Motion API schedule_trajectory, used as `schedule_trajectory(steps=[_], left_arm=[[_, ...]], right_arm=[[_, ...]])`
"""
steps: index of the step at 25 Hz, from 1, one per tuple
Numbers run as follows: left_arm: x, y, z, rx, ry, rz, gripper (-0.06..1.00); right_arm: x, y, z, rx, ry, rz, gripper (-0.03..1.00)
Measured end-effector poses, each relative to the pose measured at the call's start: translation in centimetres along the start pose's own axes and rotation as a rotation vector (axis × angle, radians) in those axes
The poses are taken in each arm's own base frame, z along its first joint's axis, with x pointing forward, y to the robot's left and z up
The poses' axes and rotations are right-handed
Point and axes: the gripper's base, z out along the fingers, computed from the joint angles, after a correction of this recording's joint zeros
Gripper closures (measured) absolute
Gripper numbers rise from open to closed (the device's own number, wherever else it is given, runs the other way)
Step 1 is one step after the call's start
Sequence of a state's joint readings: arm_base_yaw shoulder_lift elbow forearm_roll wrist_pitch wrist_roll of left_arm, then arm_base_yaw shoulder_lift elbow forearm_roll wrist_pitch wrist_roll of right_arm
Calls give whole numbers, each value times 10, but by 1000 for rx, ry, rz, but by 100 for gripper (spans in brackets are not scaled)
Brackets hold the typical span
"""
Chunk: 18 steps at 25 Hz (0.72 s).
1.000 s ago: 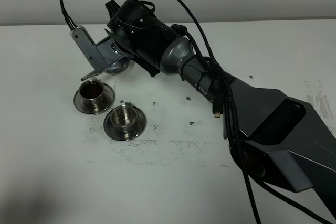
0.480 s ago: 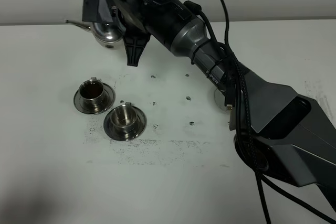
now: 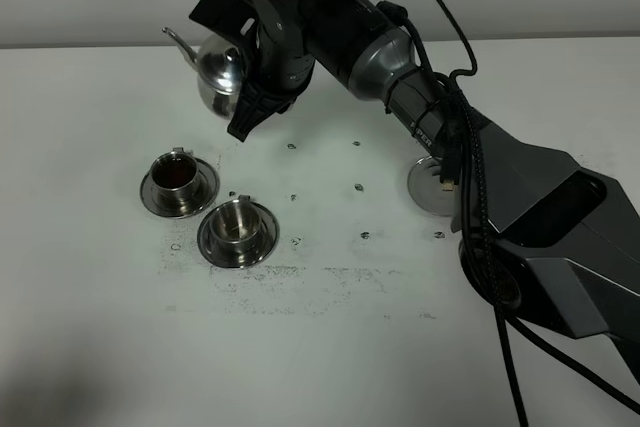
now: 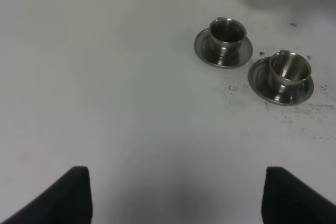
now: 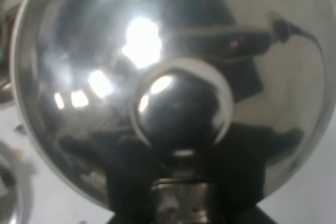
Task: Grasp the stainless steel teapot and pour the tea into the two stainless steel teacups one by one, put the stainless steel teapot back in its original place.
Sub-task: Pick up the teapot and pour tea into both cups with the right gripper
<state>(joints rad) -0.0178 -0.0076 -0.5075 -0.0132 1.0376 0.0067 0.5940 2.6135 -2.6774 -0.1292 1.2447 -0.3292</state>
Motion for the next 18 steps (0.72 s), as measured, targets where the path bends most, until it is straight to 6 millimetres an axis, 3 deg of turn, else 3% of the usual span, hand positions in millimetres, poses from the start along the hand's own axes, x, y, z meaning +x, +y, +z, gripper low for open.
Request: schedule_trajectory(steps=[11,18], left_arm=[[0,0,0,0,0,0,30],[0,0,0,0,0,0,30]], right_arm=[[20,0,48,-52,83,30,80],[22,1,53,-57,89,31,80]])
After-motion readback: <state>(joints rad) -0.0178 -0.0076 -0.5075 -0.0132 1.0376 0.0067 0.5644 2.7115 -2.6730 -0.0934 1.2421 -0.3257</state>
